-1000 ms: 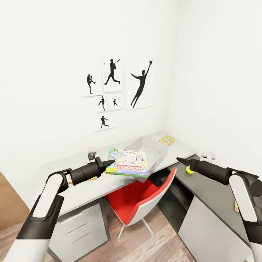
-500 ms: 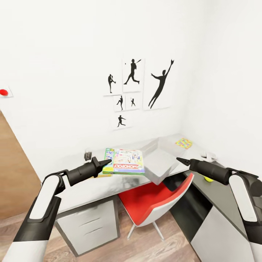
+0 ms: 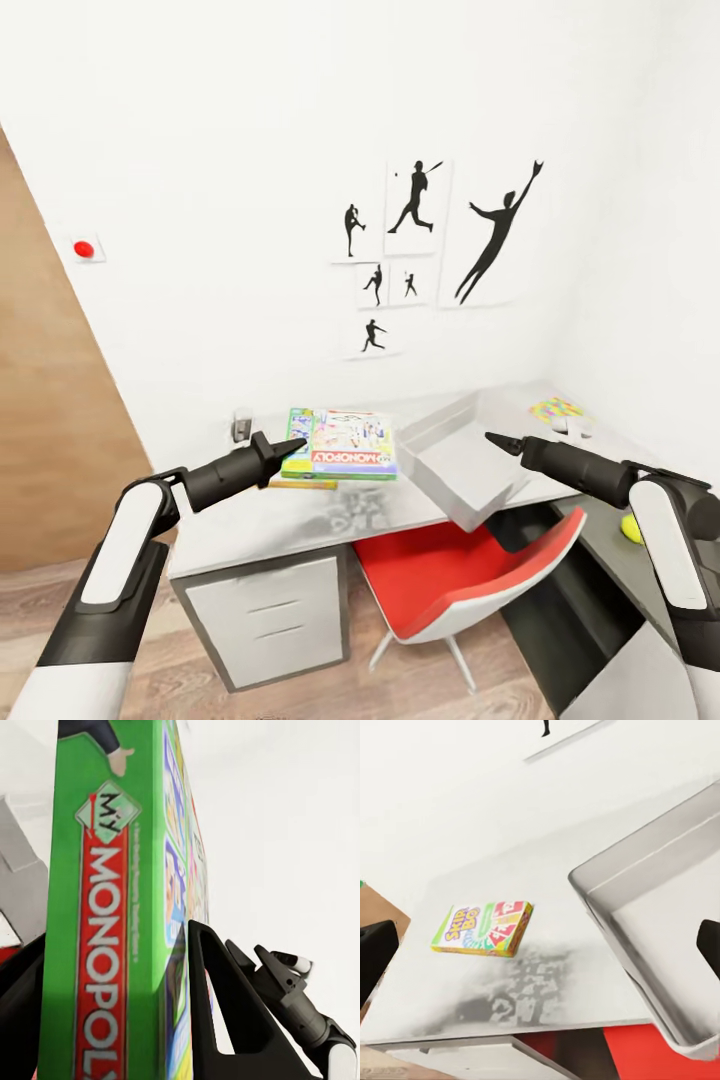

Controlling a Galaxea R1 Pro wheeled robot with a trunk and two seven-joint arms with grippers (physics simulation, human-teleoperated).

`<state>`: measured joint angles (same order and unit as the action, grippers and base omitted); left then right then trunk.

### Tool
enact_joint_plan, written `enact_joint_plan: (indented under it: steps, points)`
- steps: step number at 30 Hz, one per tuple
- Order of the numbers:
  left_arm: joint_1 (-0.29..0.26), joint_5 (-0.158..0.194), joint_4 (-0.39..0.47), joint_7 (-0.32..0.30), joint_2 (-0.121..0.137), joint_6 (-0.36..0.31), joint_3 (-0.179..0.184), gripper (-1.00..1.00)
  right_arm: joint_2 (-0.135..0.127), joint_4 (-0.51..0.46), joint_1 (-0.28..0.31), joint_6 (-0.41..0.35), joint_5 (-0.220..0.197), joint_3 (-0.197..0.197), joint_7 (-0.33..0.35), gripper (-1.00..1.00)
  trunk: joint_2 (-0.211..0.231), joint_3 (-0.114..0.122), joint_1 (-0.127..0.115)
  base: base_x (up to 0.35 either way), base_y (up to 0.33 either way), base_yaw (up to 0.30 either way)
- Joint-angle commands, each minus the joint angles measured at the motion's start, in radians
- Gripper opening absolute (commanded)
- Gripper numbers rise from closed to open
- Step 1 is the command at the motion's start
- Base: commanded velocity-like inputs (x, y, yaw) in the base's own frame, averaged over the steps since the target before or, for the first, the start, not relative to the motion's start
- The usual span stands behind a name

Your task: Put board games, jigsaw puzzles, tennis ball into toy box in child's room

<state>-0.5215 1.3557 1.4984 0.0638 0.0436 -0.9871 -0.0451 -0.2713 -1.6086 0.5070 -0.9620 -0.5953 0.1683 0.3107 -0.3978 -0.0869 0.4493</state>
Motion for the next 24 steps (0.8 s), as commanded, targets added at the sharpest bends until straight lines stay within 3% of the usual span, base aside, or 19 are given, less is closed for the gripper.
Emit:
enact_joint_plan:
  steps: [1, 8, 18, 24]
  points:
    - [-0.001, 0.014, 0.000, 0.007, -0.001, -0.004, -0.001, -1.00, 0.000, -0.001, 0.001, -0.004, 0.008, 0.002, 0.010, 1.00, -0.002, -0.002, 0.001, 0.017, -0.015, 0.294]
    - [0.001, 0.013, -0.001, 0.007, -0.003, -0.003, -0.001, -1.00, 0.000, -0.001, 0.001, -0.004, 0.008, 0.002, 0.010, 1.00, -0.002, -0.002, 0.001, 0.006, -0.005, 0.184]
    - [0.001, 0.012, -0.002, 0.007, -0.005, 0.001, 0.001, -1.00, 0.000, -0.001, 0.001, -0.006, 0.008, 0.000, 0.010, 1.00, -0.002, -0.002, 0.001, 0.021, -0.021, 0.027]
    - [0.001, 0.002, -0.004, 0.008, -0.004, 0.023, 0.005, -1.00, 0.000, -0.001, 0.001, -0.006, 0.008, 0.002, 0.010, 1.00, -0.002, -0.002, 0.001, 0.184, -0.171, 0.003]
